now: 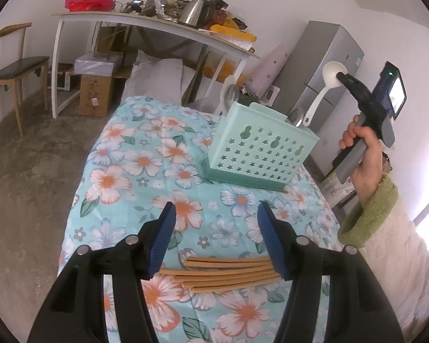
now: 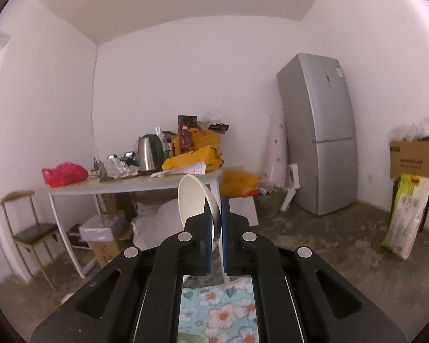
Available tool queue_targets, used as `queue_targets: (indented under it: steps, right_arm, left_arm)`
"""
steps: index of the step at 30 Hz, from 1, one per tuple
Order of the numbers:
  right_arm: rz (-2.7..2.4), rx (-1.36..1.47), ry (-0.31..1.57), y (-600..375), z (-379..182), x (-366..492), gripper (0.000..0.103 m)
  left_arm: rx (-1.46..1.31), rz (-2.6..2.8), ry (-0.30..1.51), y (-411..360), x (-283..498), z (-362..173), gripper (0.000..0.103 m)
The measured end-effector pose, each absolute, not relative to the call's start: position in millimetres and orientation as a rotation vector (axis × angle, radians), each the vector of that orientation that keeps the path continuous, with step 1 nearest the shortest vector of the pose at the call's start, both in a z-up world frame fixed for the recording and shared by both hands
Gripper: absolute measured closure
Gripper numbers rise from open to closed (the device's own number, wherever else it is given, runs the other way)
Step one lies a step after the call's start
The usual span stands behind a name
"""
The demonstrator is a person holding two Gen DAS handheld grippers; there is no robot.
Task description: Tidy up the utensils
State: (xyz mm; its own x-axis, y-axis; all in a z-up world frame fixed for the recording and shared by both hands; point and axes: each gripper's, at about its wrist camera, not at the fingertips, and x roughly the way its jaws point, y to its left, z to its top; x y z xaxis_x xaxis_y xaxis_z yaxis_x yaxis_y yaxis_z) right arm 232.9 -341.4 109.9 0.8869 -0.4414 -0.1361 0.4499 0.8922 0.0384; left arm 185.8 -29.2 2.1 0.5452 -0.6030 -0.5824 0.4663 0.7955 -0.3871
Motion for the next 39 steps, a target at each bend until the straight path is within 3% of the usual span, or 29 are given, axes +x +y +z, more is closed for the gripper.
queue_targets:
  steps: [12,14,16,18,22,39]
  right_arm:
    - [-0.405,0.112,0.237,-347.2,71.3,216.0,0.095]
    - [-0.395,0.130,0.250,-350.4,70.5,210.0,0.088]
    - [-0.399,0.143,0.254,-351.8,73.1,201.7,0.071]
    - [-0.404,0.154,0.249,-351.6,77.2,193.6,0.063]
    - [-0.414,0.193,0.239,-352.4,93.0,180.0,0.056]
    - [-0.567,0.301,0.301,-359.9,115.3,168.3,0.054]
  left_arm:
    - [-0.213,-0.631,0.785,-21.7,193.8,-8.8,0.046]
    - [-0.216,-0.636,0.788,-22.7,191.9,-8.3,0.046]
    - [-0.217,-0.641,0.787,-24.6,188.8,-6.4,0.046]
    - [-0.216,-0.651,0.778,-25.8,184.0,-2.2,0.046]
    - [-0.225,-0.665,0.756,-25.6,173.2,7.4,0.046]
    - [-0.205,-0.657,0.772,-18.9,143.8,15.8,0.045]
